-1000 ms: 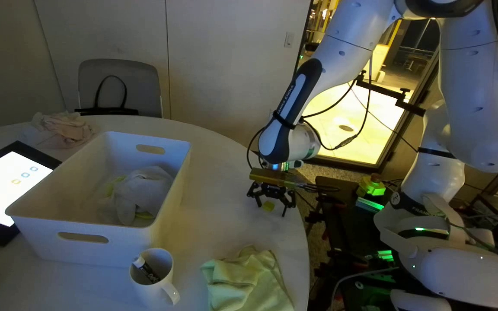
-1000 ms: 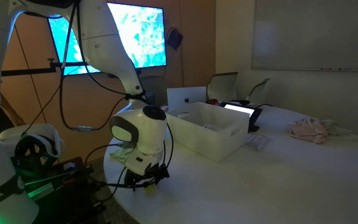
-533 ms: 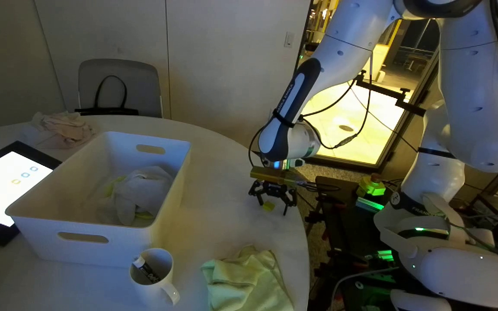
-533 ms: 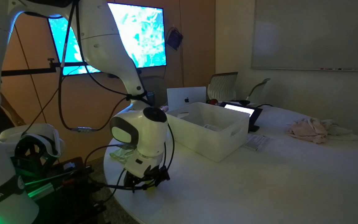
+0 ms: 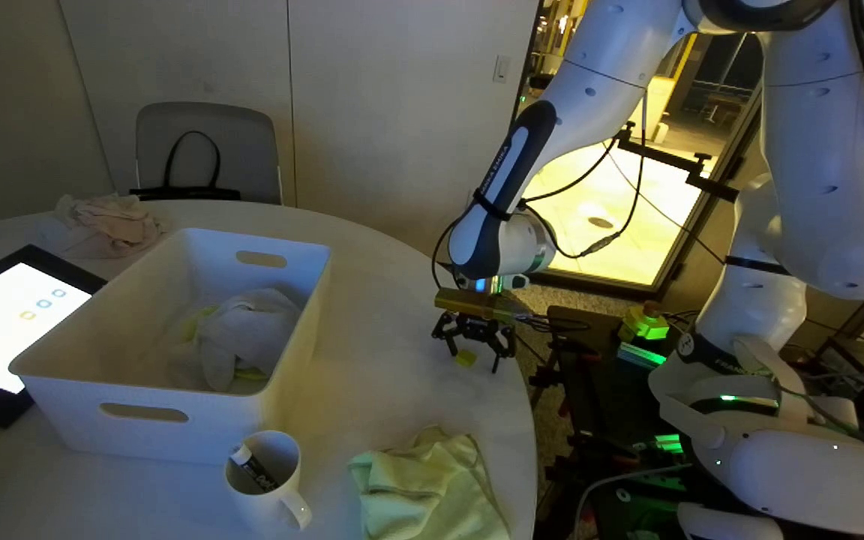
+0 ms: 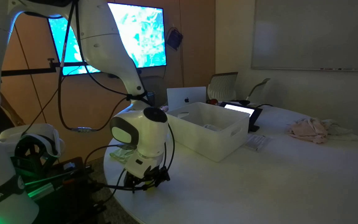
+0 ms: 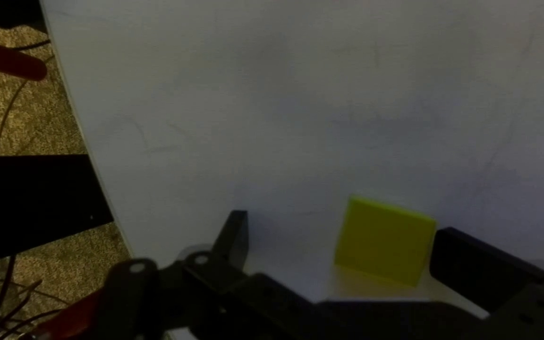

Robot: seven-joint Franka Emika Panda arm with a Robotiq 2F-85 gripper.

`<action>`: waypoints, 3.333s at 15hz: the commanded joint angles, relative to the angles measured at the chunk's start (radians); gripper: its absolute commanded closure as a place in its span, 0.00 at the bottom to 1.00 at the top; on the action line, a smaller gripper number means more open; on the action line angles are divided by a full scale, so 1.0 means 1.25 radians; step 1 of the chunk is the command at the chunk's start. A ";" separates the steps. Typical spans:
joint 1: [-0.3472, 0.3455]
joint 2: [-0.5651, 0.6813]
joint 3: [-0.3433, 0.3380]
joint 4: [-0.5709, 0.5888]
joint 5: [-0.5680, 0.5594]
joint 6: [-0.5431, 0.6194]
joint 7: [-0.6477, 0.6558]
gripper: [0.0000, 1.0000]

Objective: Put the cloths in the box, then put the marker and the yellow object in the cup

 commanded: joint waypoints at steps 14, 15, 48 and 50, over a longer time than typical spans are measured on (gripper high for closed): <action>0.039 -0.046 -0.053 -0.024 -0.092 -0.030 0.030 0.70; 0.042 -0.051 -0.056 -0.028 -0.102 -0.032 0.037 0.77; 0.147 -0.287 0.091 0.347 -0.719 -0.505 0.388 0.80; 0.159 -0.255 0.108 0.410 -0.731 -0.525 0.365 0.80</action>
